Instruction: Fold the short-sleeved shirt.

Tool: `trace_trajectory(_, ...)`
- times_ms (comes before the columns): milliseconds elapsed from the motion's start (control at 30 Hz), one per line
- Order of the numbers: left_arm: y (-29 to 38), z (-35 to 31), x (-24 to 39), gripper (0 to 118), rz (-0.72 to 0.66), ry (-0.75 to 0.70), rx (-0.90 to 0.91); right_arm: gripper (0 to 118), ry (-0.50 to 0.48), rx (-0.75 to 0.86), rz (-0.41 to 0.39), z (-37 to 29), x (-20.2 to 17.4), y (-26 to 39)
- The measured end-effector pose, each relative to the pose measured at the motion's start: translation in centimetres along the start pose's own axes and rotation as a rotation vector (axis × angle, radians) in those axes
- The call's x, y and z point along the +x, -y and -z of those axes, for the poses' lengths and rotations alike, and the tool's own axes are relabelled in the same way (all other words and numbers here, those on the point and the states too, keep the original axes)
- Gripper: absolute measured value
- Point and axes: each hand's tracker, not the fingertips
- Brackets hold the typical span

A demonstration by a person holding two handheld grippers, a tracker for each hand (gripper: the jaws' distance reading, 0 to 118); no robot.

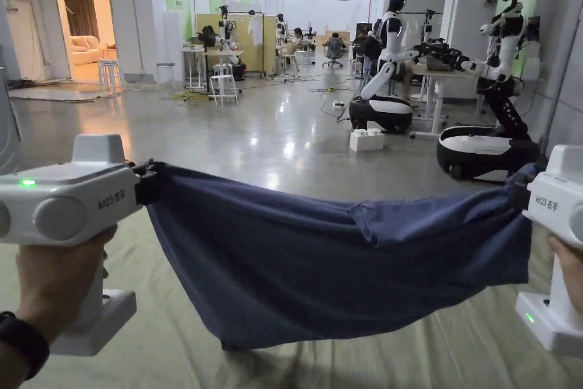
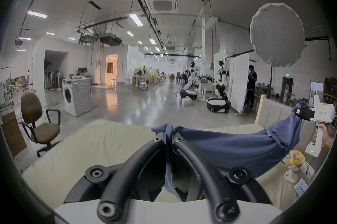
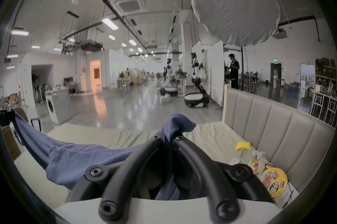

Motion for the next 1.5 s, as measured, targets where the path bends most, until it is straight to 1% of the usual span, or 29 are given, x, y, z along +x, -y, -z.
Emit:
trace_trajectory(33,2.2,-0.1,-0.3,5,-0.027,0.028,-0.039,6,-0.109,-0.095,0.02,1.0,-0.2,3.5)
trace_trajectory(100,6.7,-0.1,-0.6,5,-0.076,0.047,-0.104,6,-0.137,-0.169,0.019,1.7,0.2,8.0)
trace_trajectory(133,9.2,-0.6,-1.0,5,-0.124,0.093,-0.131,6,-0.149,-0.203,0.017,1.5,0.5,10.8)
trace_trajectory(167,11.7,-1.2,-1.3,5,-0.168,0.141,-0.166,6,-0.123,-0.206,0.001,0.1,0.8,13.0)
trace_trajectory(233,16.2,-2.9,-2.1,5,-0.223,0.154,-0.196,6,-0.171,-0.289,0.039,-2.9,0.9,17.5)
trace_trajectory(267,18.9,-4.6,-2.4,5,-0.233,0.178,-0.218,6,-0.156,-0.324,0.039,-4.9,1.1,20.5)
trace_trajectory(333,21.9,-8.4,-2.7,5,-0.214,0.175,-0.204,6,-0.232,-0.311,0.068,-8.2,2.7,24.1)
trace_trajectory(367,23.7,-10.9,-2.6,5,-0.221,0.19,-0.203,6,-0.221,-0.311,0.063,-10.4,3.1,25.6)
trace_trajectory(400,24.8,-13.0,-3.1,5,-0.255,0.254,-0.207,6,-0.228,-0.322,0.072,-12.4,3.5,26.8)
trace_trajectory(433,25.8,-14.9,-3.4,5,-0.293,0.258,-0.216,6,-0.268,-0.359,0.098,-14.0,4.3,27.9)
trace_trajectory(500,27.3,-19.5,-4.0,5,-0.358,0.272,-0.208,6,-0.247,-0.355,0.116,-17.5,5.6,29.6)
trace_trajectory(533,27.9,-21.2,-4.3,5,-0.352,0.244,-0.224,6,-0.257,-0.37,0.125,-19.1,6.2,30.2)
trace_trajectory(600,29.2,-24.5,-4.7,5,-0.339,0.221,-0.231,6,-0.236,-0.386,0.141,-21.7,7.6,31.3)
trace_trajectory(633,29.8,-25.9,-4.9,5,-0.368,0.213,-0.241,6,-0.238,-0.398,0.139,-23.1,8.0,31.7)
trace_trajectory(700,30.8,-27.7,-5.2,5,-0.366,0.225,-0.26,6,-0.225,-0.398,0.139,-25.5,8.6,32.5)
trace_trajectory(767,31.9,-28.5,-5.1,5,-0.338,0.218,-0.312,6,-0.219,-0.427,0.167,-26.7,9.5,33.3)
trace_trajectory(867,32.6,-29.2,-5.2,5,-0.368,0.228,-0.323,6,-0.222,-0.45,0.198,-27.9,10.0,34.2)
trace_trajectory(900,32.5,-29.0,-4.9,5,-0.365,0.231,-0.329,7,-0.218,-0.46,0.194,-28.0,9.8,34.6)
trace_trajectory(933,32.6,-28.9,-4.7,6,-0.354,0.22,-0.337,15,-0.22,-0.476,0.189,-27.9,9.7,34.9)
trace_trajectory(967,33.0,-28.6,-4.6,20,-0.31,0.191,-0.353,47,-0.224,-0.492,0.189,-27.7,9.6,35.3)
trace_trajectory(1000,33.3,-28.2,-4.7,43,-0.294,0.198,-0.37,76,-0.217,-0.508,0.189,-27.6,9.7,35.5)
trace_trajectory(1033,33.5,-27.8,-4.8,70,-0.295,0.194,-0.39,91,-0.206,-0.521,0.193,-27.5,9.8,35.8)
trace_trajectory(1067,33.7,-27.4,-4.8,93,-0.293,0.163,-0.412,89,-0.195,-0.533,0.208,-27.6,9.8,35.9)
trace_trajectory(1100,33.5,-27.2,-4.8,95,-0.287,0.133,-0.428,86,-0.182,-0.521,0.209,-28.0,9.9,35.6)
trace_trajectory(1133,33.1,-27.3,-4.7,95,-0.289,0.117,-0.42,86,-0.166,-0.496,0.21,-28.6,10.2,35.2)
trace_trajectory(1233,30.0,-28.6,-4.5,95,-0.272,0.111,-0.3,86,-0.124,-0.412,0.192,-30.5,10.1,32.5)
trace_trajectory(1267,28.5,-29.1,-3.9,95,-0.249,0.112,-0.259,86,-0.129,-0.365,0.187,-31.5,10.1,31.4)
trace_trajectory(1400,22.0,-32.4,-1.3,95,-0.148,0.109,-0.051,86,-0.133,-0.196,0.105,-35.1,8.1,25.8)
trace_trajectory(1500,18.3,-34.6,0.9,95,-0.099,0.088,0.04,87,-0.15,-0.062,0.052,-38.2,6.0,22.2)
